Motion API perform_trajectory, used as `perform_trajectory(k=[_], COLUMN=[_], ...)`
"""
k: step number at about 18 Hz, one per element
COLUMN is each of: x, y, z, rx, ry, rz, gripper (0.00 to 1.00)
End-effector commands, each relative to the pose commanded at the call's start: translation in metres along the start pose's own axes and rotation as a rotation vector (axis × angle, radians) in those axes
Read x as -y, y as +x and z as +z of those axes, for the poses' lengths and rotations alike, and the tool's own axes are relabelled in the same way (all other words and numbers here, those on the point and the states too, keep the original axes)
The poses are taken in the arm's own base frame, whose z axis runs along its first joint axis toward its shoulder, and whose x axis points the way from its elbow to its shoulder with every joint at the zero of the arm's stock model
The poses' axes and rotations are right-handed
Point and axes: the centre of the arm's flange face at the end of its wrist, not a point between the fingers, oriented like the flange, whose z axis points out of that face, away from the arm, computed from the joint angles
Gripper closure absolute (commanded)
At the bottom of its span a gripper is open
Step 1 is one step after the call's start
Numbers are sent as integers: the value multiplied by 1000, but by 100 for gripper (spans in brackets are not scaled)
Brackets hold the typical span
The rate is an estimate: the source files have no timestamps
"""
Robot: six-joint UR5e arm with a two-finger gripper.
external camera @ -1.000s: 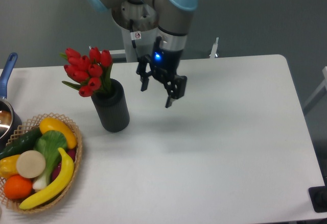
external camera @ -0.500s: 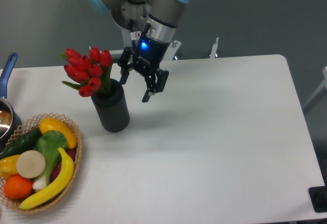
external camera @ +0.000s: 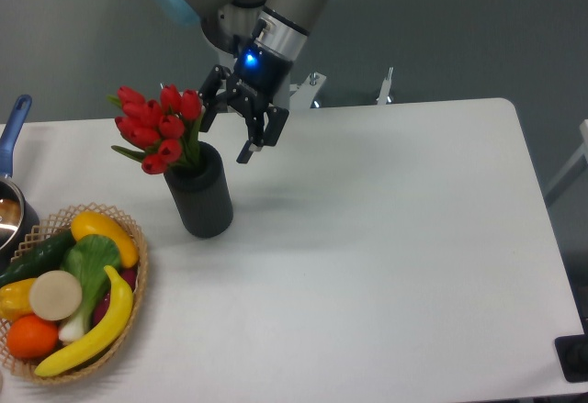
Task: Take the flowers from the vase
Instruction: 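Lower the gripper around the tulip stems above the vase rim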
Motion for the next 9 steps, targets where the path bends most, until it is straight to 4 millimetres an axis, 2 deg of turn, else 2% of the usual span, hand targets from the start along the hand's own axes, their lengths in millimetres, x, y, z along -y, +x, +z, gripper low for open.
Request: perform_trajectory(k=[4,9], x=[-6,-5], y=[-3,-2], z=[13,27], rx=[-35,-98], ry=[13,126], rz=[-19,-56], gripper=[0,0])
